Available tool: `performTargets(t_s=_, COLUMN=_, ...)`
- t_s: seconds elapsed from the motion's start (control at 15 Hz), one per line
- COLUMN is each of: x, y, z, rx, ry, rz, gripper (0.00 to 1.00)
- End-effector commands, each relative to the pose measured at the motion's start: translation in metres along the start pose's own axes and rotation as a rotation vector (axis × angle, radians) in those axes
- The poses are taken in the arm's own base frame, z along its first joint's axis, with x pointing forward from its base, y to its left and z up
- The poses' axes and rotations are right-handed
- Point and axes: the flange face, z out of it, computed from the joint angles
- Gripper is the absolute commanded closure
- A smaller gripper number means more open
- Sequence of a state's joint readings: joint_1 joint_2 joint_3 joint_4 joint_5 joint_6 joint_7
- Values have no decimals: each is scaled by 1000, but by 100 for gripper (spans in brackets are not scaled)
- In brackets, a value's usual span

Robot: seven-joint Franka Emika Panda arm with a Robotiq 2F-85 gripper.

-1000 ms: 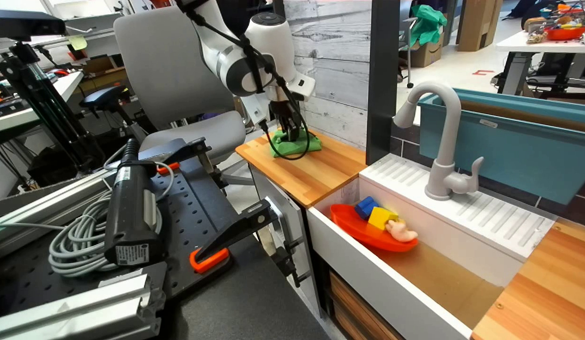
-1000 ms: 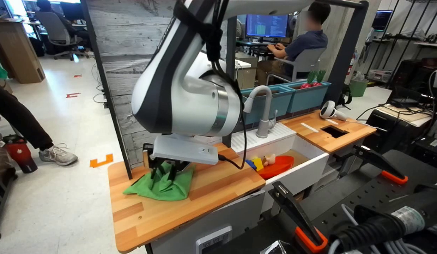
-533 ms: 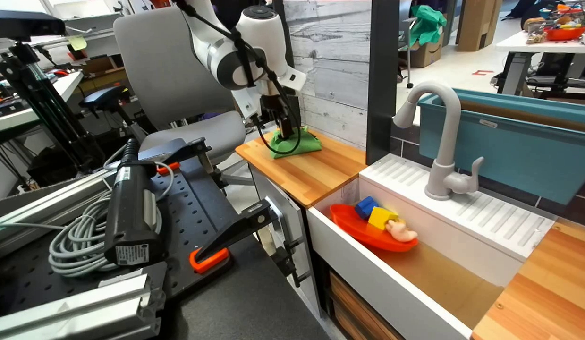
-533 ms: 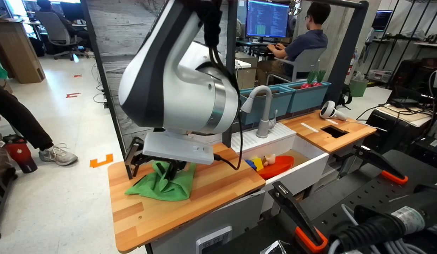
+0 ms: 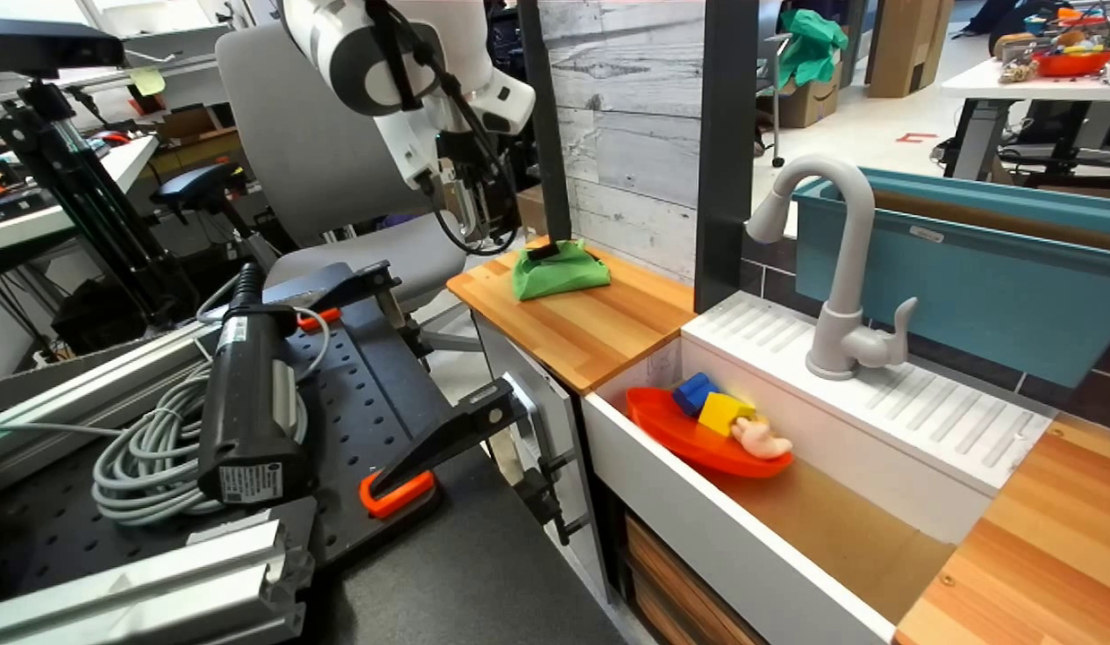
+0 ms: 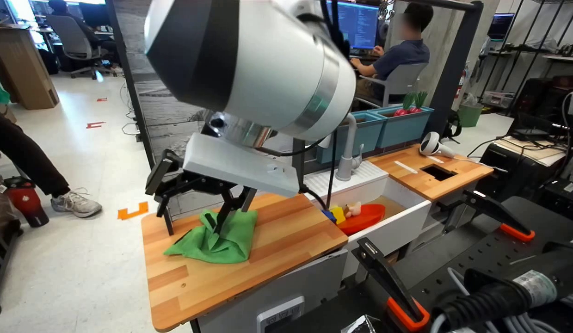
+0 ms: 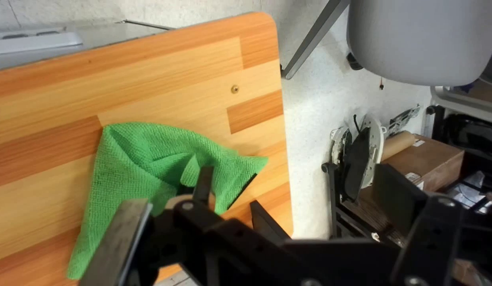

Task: Fold the green towel.

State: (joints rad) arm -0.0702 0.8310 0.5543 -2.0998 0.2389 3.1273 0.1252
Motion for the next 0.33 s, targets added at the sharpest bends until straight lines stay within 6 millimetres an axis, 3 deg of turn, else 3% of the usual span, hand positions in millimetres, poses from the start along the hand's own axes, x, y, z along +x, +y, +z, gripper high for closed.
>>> performTargets(t_s=0.0, x=-4, y=0, z=-10, rx=-6, ry=0, rz=-5, gripper=0)
performTargets(t_s=0.27, x=-16, y=5, z=-29, rx=-33, ry=-2, rz=-21, gripper=0)
